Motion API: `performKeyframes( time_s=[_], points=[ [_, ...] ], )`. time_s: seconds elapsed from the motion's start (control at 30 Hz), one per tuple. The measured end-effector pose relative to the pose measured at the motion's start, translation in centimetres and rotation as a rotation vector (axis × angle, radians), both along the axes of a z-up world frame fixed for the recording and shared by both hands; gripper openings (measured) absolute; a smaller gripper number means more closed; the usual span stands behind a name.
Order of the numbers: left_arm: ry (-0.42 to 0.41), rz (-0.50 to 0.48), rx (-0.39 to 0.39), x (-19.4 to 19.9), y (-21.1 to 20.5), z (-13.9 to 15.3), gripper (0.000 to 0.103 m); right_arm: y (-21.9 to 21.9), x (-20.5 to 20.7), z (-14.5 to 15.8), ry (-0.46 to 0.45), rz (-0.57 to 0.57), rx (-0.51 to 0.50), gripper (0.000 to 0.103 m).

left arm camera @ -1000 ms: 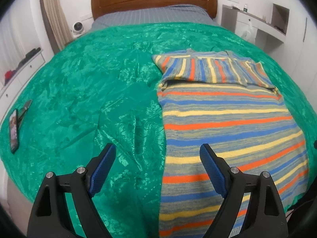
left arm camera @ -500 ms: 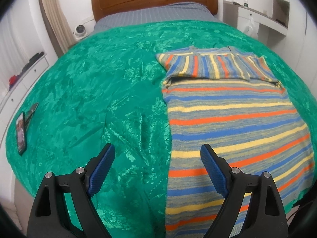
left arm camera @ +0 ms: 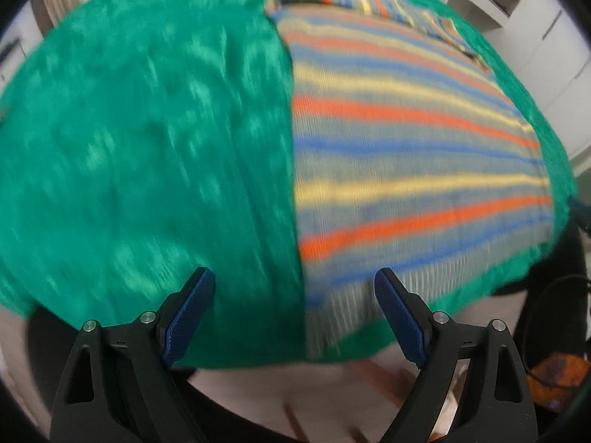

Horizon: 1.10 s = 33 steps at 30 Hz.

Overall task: Fold small clothes
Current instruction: 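Move both grippers to the ribbed hem of the sweater, then grasp the ribbed hem with both grippers and fold it up toward the collar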

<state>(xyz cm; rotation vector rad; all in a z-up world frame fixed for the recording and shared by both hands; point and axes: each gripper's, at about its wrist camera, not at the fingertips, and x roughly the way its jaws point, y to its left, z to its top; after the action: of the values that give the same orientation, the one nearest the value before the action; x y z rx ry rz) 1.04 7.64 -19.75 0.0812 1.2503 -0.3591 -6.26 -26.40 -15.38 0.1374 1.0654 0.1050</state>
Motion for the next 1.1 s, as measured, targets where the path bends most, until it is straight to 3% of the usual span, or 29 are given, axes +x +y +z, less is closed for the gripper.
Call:
performKeyframes(
  time_s=[0.1, 0.2, 0.27, 0.33, 0.37, 0.4, 0.43, 0.7, 0.8, 0.93, 1.03, 1.1],
  points=[
    [-0.005, -0.016, 0.014, -0.4, -0.6, -0.2, 0.086, 0.0, 0.2, -1.4, 0.05, -0.013, 0.036, 0.066],
    [0.005, -0.014, -0.067, -0.2, -1.0, 0.4, 0.076, -0.5, 1.2, -2.5, 0.101, -0.041, 0.12, 0.066],
    [0.015, -0.012, -0.05, 0.0, -1.4, 0.1, 0.069, -0.5, 1.9, -3.3, 0.142, -0.041, 0.175, 0.063],
    [0.03, -0.018, -0.031, 0.0, -1.6, -0.3, 0.036, -0.3, 2.3, -3.9, 0.173, -0.032, 0.19, 0.038],
    [0.047, -0.021, -0.052, 0.1, -1.7, -0.4, 0.026, -0.1, 2.4, -4.1, 0.189, -0.023, 0.192, 0.009],
    [0.073, -0.024, -0.079, 0.0, -1.7, -0.5, 0.012, 0.0, 2.4, -4.1, 0.2, -0.018, 0.196, 0.006],
    [0.075, -0.029, -0.08, -0.1, -1.8, -0.5, 0.007, 0.2, 2.3, -4.0, 0.202, -0.013, 0.195, 0.006],
    [0.063, -0.051, -0.126, -1.2, 0.0, 1.2, 0.002, 0.1, 0.8, -1.4, 0.167, 0.001, 0.159, 0.005],
    [0.089, -0.022, -0.238, -0.1, 1.4, 1.9, 0.002, -0.7, 1.3, -1.1, 0.159, -0.019, 0.219, 0.005],
    [0.037, 0.032, -0.411, 3.0, 2.6, 4.5, 0.002, -3.1, 3.6, 0.7, 0.073, -0.071, 0.355, 0.005],
    [-0.011, 0.074, -0.487, 6.9, 2.7, 6.5, 0.002, -4.6, 7.1, 2.5, -0.011, -0.088, 0.399, 0.005],
    [-0.061, 0.094, -0.49, 10.0, 2.2, 7.5, 0.002, -5.3, 10.1, 3.6, -0.064, -0.096, 0.392, 0.005]
  ],
)
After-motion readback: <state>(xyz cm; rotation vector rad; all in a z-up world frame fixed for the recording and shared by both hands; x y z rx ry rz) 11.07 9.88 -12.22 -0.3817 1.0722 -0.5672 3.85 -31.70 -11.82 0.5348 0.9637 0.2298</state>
